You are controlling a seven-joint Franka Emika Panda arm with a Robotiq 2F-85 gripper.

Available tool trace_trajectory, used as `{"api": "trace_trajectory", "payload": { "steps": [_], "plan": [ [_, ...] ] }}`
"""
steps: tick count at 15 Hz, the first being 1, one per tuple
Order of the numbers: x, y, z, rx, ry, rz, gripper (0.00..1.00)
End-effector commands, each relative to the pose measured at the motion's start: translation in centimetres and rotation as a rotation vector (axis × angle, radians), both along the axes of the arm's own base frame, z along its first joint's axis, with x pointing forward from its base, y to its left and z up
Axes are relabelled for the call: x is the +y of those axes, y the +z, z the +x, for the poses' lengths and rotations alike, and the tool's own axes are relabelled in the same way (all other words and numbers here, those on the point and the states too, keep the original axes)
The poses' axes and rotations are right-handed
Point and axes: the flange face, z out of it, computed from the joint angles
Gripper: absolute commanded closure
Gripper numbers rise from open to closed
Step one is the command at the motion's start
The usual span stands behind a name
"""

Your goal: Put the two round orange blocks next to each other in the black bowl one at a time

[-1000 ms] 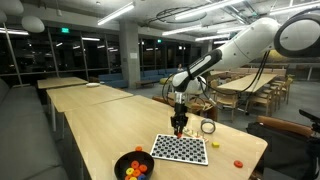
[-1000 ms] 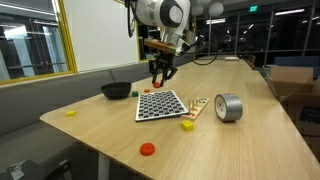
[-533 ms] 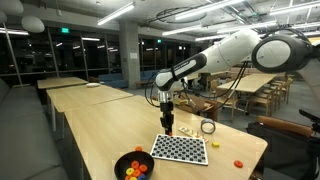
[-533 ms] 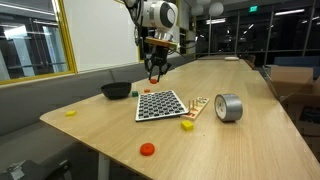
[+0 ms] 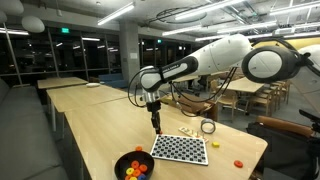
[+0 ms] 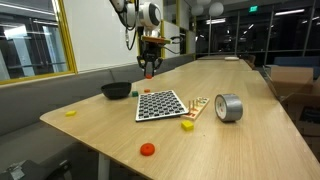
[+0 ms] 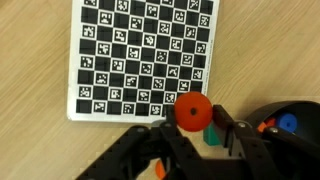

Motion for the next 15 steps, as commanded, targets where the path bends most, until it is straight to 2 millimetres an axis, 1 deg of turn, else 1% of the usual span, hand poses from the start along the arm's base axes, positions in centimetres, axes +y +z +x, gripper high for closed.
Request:
{"api": "trace_trajectory", "payload": {
  "steps": [1, 5, 8, 10, 15],
  "plan": [
    [2.3, 1.2, 1.0, -0.104, 0.107, 0.010, 0.75],
    [5.8, 2.1, 1.1, -0.204, 0.194, 0.069, 0.75],
    [8.4, 2.3, 0.6, -0.237, 0.262, 0.110, 0.75],
    [10.3, 2.1, -0.1, -0.218, 0.332, 0.155, 0.75],
    [13.9, 1.2, -2.4, -0.135, 0.515, 0.272, 0.75]
  ]
}}
